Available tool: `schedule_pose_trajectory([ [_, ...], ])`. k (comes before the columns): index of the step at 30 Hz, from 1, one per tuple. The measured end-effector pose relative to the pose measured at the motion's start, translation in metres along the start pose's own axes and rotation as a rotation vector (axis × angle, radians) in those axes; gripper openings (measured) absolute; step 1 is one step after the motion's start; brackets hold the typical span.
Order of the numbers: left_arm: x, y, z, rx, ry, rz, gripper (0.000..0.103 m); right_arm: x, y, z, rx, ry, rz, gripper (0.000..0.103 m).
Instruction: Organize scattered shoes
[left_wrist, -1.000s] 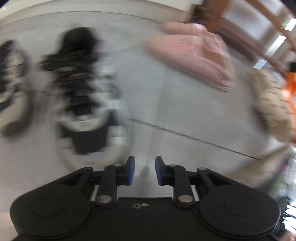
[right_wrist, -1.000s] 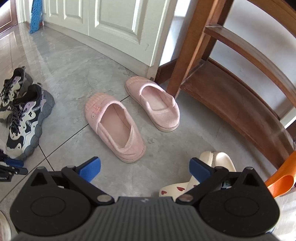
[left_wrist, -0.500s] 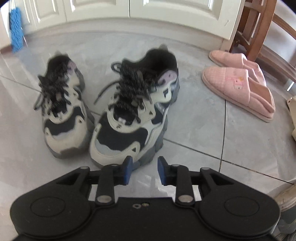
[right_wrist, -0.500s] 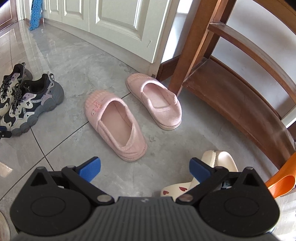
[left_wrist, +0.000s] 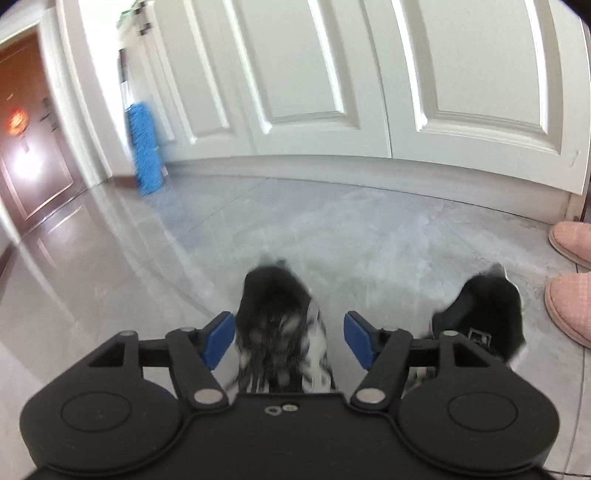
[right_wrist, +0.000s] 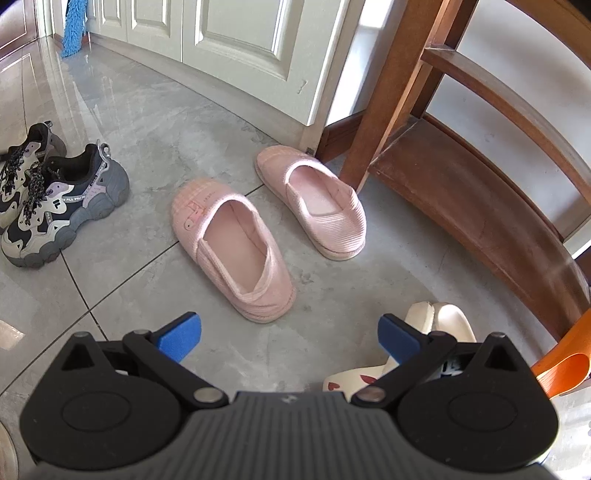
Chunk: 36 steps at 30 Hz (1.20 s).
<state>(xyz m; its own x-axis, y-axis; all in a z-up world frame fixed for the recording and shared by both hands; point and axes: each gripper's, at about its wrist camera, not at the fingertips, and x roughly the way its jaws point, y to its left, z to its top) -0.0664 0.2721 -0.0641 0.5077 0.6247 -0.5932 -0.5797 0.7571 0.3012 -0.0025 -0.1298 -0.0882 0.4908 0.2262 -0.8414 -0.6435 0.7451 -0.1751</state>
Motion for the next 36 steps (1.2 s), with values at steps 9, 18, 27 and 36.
schedule_pose_trajectory([
  [9, 0.053, -0.008, 0.007, 0.116, 0.084, -0.055, 0.056, 0.011, 0.010, 0.003, 0.013, 0.068, -0.020, 0.103],
  [18, 0.078, 0.002, -0.008, 0.125, 0.186, -0.229, 0.013, 0.031, 0.037, 0.006, -0.034, 0.142, 0.001, 0.103],
  [27, 0.055, 0.006, -0.015, 0.150, 0.119, -0.496, 0.010, 0.036, 0.049, 0.010, -0.054, 0.134, 0.014, 0.103],
  [36, 0.043, -0.018, -0.018, 0.211, 0.117, -0.507, 0.016, 0.033, 0.054, 0.011, -0.084, 0.115, 0.019, 0.103],
])
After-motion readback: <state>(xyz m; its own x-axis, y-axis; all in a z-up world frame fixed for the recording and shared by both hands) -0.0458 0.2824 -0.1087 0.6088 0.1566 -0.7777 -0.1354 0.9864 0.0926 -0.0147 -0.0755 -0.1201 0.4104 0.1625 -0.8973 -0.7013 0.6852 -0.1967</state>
